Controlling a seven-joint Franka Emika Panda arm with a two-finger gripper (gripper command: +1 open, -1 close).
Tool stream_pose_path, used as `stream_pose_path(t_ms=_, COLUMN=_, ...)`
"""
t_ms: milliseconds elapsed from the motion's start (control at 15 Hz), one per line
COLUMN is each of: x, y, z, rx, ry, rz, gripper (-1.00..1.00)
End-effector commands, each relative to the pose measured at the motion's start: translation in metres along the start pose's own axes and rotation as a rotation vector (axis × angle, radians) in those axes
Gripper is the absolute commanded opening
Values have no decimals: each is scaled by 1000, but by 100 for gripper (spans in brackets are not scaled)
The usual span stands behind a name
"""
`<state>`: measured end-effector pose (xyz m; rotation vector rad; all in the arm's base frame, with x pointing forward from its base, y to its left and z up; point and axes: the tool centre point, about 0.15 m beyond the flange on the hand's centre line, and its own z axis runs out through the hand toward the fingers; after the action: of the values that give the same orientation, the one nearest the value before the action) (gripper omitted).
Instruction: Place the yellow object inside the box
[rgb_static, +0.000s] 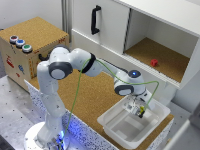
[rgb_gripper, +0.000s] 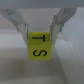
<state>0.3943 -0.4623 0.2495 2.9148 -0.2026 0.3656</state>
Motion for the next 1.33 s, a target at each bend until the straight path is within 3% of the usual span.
stream_pose_path(t_ms=0, x=11, y=25, z=24, rx=204, ry=-1, rz=-34, gripper=-100)
stream_pose_path(t_ms=267, x=5, y=5, z=9, rx=260, ry=13, rz=-70, gripper=-100)
stream_pose_path(t_ms=600, x=-9, y=-25, z=12, rx=278, ry=-14, rz=-119, gripper=-100)
stream_pose_path(t_ms=667, x=-8, y=-28, z=12, rx=262, ry=-13, rz=-128, gripper=100)
stream_pose_path(t_ms=1000, x=-2, y=-32, z=-7, rx=182, ry=72, rz=-134, gripper=100)
stream_pose_path(t_ms=1267, x=-3, y=-43, z=-26, rx=220, ry=88, rz=-125, gripper=100)
